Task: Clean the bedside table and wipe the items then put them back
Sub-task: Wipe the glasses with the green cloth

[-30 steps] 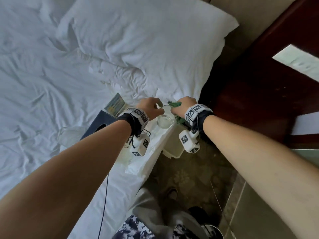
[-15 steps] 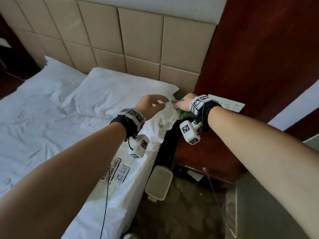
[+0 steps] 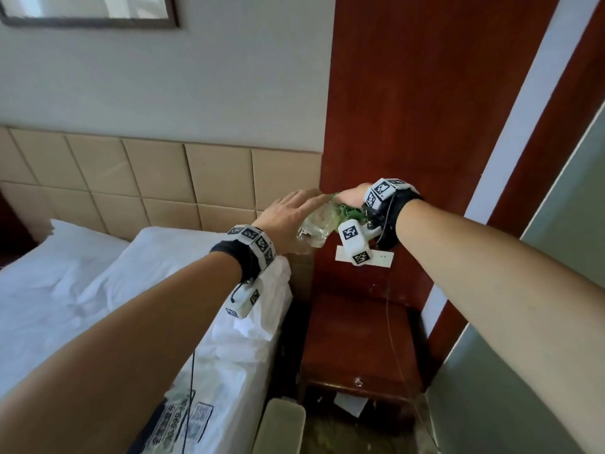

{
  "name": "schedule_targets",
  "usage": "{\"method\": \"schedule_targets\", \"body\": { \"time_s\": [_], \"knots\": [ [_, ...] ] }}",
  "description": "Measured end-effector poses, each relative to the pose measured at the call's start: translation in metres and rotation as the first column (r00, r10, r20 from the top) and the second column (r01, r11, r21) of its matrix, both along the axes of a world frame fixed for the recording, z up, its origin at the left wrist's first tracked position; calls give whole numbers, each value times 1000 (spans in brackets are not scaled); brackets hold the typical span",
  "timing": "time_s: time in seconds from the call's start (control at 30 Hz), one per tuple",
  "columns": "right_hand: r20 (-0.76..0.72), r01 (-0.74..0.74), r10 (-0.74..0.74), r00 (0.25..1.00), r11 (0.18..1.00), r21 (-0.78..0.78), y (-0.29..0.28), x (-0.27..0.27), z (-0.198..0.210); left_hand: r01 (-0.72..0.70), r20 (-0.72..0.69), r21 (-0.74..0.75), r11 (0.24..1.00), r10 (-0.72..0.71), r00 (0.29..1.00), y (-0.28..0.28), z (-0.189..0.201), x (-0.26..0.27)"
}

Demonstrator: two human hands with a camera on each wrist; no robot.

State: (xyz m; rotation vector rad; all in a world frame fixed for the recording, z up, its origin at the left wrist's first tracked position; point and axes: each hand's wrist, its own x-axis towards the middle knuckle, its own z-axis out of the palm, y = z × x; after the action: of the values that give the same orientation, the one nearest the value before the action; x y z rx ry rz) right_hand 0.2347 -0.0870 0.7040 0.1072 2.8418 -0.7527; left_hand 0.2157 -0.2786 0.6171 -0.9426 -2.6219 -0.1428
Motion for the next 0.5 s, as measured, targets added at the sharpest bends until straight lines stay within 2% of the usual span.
{"method": "schedule_targets", "body": {
  "time_s": [0.13, 0.33, 0.43, 0.5],
  "knots": [
    [-49, 57, -64, 997, 991, -118, 10, 8, 18, 23, -114, 7, 1000, -22, 993, 10, 20, 0],
    [-74, 101, -111, 991, 987, -126, 10, 13, 38, 133, -270, 35, 991, -119, 955, 11, 37, -4],
    [-90, 159, -171, 981, 978, -134, 5, 11, 43, 125, -272, 90, 988, -96, 957, 9, 44, -8],
    [-126, 189, -215, 968, 963, -190, 1, 11, 47, 101, -218, 202, 974, -56, 974, 4, 47, -11]
  ]
}}
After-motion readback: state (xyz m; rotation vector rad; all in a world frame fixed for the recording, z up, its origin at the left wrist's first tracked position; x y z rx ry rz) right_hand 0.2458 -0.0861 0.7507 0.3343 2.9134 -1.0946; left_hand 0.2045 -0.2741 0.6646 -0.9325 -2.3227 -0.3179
